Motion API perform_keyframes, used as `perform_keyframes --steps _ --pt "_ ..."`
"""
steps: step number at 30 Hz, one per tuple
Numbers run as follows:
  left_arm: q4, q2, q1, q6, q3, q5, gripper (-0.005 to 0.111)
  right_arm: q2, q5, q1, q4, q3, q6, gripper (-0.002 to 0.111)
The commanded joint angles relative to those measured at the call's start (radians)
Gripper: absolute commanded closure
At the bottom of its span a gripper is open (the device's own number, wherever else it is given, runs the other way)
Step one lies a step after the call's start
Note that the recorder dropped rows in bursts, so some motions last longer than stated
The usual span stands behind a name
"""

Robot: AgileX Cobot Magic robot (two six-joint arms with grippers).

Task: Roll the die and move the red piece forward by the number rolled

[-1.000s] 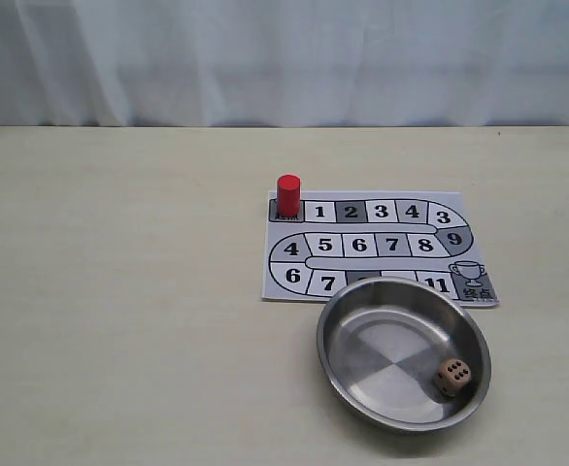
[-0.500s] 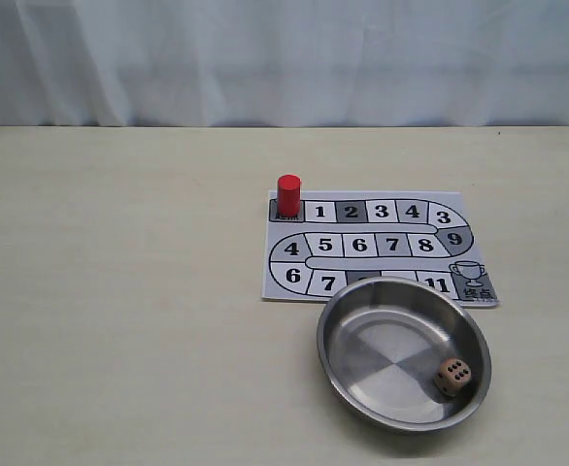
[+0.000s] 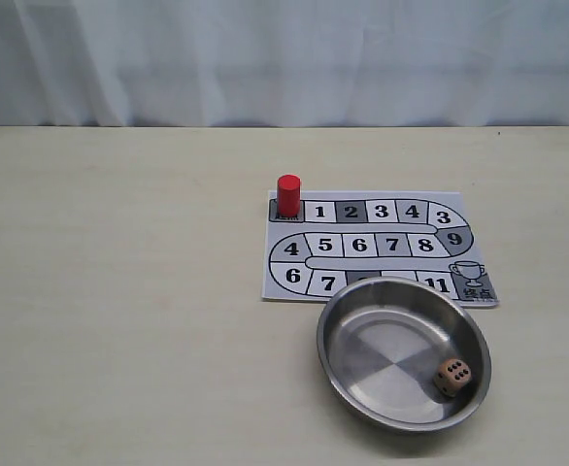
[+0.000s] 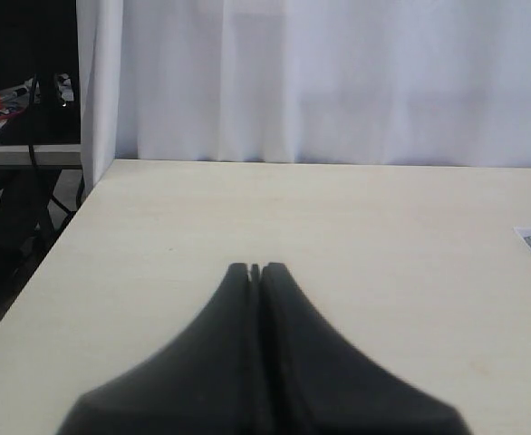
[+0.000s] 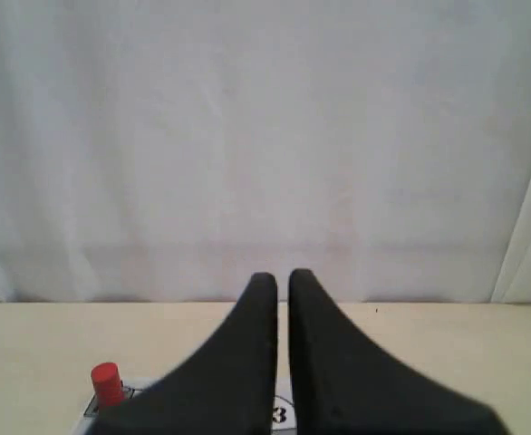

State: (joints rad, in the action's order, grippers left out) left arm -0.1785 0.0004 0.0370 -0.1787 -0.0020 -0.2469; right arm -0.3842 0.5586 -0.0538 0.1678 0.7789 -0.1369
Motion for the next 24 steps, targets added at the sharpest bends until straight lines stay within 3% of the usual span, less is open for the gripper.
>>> perform_keyframes --steps 1,6,8,11,15,24 --pt "0.004 0.0 0.009 -0.003 0.002 0.013 0.107 -0.153 0.073 -0.002 0.0 0.091 -0.008 0.103" --pt "0.004 0.0 0.009 -0.003 0.002 0.013 0.107 -0.331 0.126 -0.002 0.027 0.154 -0.087 0.07" --pt "0.004 0.0 0.009 -0.003 0.002 0.013 0.107 -0.366 0.128 -0.002 0.052 0.154 -0.096 0.062" --pt "0.004 0.0 0.009 -0.003 0.002 0.013 0.107 -0.426 0.191 0.019 0.119 0.156 -0.214 0.061" --pt "0.004 0.0 0.009 -0.003 0.002 0.013 0.107 -0.503 0.274 0.143 0.099 0.156 -0.322 0.061" --pt "0.004 0.0 0.009 -0.003 0.002 0.013 0.107 -0.645 0.325 0.365 -0.026 0.156 -0.324 0.049"
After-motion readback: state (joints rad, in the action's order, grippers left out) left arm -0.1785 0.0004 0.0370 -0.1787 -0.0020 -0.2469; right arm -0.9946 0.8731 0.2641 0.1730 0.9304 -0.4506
